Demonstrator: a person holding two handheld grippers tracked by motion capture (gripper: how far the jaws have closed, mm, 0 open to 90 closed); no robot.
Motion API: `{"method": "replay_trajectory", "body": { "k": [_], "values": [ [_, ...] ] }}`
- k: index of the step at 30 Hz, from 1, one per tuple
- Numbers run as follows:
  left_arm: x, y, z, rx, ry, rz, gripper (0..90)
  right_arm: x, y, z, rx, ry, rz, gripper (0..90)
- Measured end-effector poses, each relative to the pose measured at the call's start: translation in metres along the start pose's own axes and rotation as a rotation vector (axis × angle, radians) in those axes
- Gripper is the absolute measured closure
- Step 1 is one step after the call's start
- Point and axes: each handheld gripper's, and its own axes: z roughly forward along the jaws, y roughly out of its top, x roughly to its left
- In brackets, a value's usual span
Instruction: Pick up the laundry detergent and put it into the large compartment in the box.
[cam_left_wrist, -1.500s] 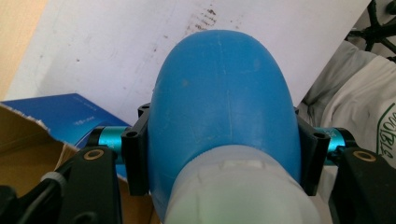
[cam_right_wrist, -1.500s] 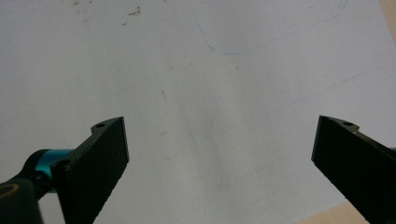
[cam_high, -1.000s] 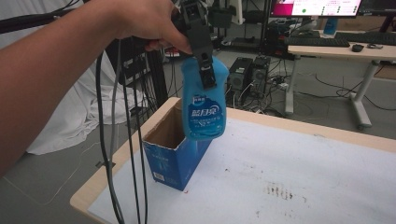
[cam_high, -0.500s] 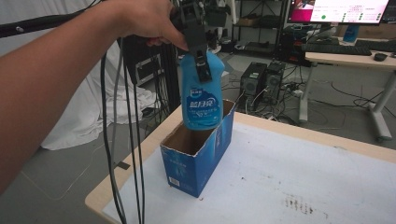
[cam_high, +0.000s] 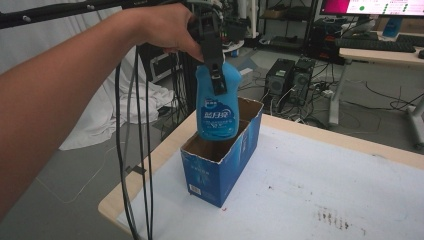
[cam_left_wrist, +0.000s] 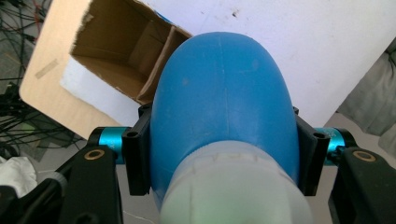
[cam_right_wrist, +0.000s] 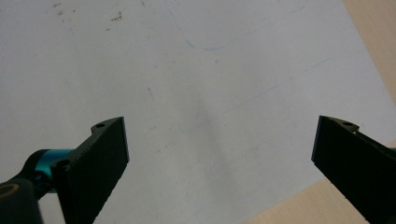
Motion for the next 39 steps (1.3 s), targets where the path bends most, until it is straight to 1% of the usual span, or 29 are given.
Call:
{"method": "replay_trajectory", "body": {
  "k": [2,6,8,9,10,12,13,14,15,16,17,20,21,22,23,24,25,26,31,35,37,39],
  "values": [
    [0.0,-0.001,0.007,0.013,0.007,0.013,37.7,0.001,0.0,0.0,0.0,0.0,0.001,3.0],
    [0.0,-0.005,0.023,0.033,0.009,0.021,37.7,0.001,0.001,0.001,0.006,0.0,-0.007,3.0],
    [0.0,-0.007,0.032,0.031,0.01,0.02,37.7,0.002,0.001,0.002,0.009,0.001,-0.004,3.0],
    [0.0,-0.007,0.032,0.031,0.01,0.02,37.7,0.002,0.001,0.002,0.009,0.001,-0.004,3.0],
    [0.0,-0.01,0.042,0.036,0.01,0.025,37.7,0.002,0.001,0.002,0.007,0.001,-0.004,3.0],
    [-0.001,-0.012,0.052,0.041,0.011,0.029,37.8,0.002,0.002,0.002,0.004,0.001,-0.009,3.0],
    [0.0,-0.013,0.057,0.044,0.013,0.033,37.9,0.003,0.002,0.002,0.01,0.0,-0.004,3.0],
    [0.0,-0.014,0.061,0.049,0.011,0.04,37.9,0.003,0.002,0.003,0.013,0.001,-0.012,3.0],
    [0.0,-0.014,0.066,0.056,0.017,0.048,37.9,0.003,0.002,0.003,0.013,0.001,-0.012,3.0],
    [0.0,-0.014,0.07,0.052,0.021,0.044,38.0,0.003,0.003,0.003,0.015,0.001,-0.009,3.0],
    [0.0,-0.014,0.075,0.056,0.025,0.05,38.0,0.004,0.003,0.003,0.016,0.001,-0.01,3.0],
    [0.002,-0.013,0.088,0.078,0.031,0.071,38.1,0.004,0.003,0.005,0.019,0.003,-0.006,3.0],
    [0.001,-0.013,0.093,0.083,0.032,0.07,38.1,0.004,0.003,0.005,0.019,0.003,-0.006,3.0],
    [0.001,-0.013,0.093,0.083,0.032,0.07,38.1,0.004,0.003,0.005,0.019,0.003,-0.006,3.0],
    [0.002,-0.012,0.099,0.096,0.033,0.083,38.1,0.004,0.002,0.005,0.016,0.004,-0.011,3.0],
    [0.002,-0.012,0.103,0.098,0.034,0.08,38.2,0.004,0.002,0.006,0.017,0.005,-0.01,3.0],
    [0.002,-0.012,0.103,0.098,0.034,0.08,38.2,0.004,0.002,0.006,0.017,0.005,-0.01,3.0],
    [0.003,-0.012,0.11,0.102,0.032,0.076,38.3,0.004,0.0,0.007,0.02,0.006,-0.002,3.0],
    [0.004,-0.013,0.125,0.117,0.025,0.075,38.3,0.003,-0.002,0.009,0.023,0.01,0.002,3.0],
    [0.003,-0.013,0.132,0.122,0.021,0.078,38.3,0.002,-0.003,0.01,0.018,0.011,0.007,3.0],
    [0.003,-0.013,0.133,0.126,0.02,0.079,38.3,0.002,-0.003,0.01,0.018,0.014,0.002,3.0],
    [0.002,-0.013,0.138,0.13,0.015,0.076,38.3,0.003,-0.002,0.011,0.018,0.016,0.001,3.0]
  ]
}}
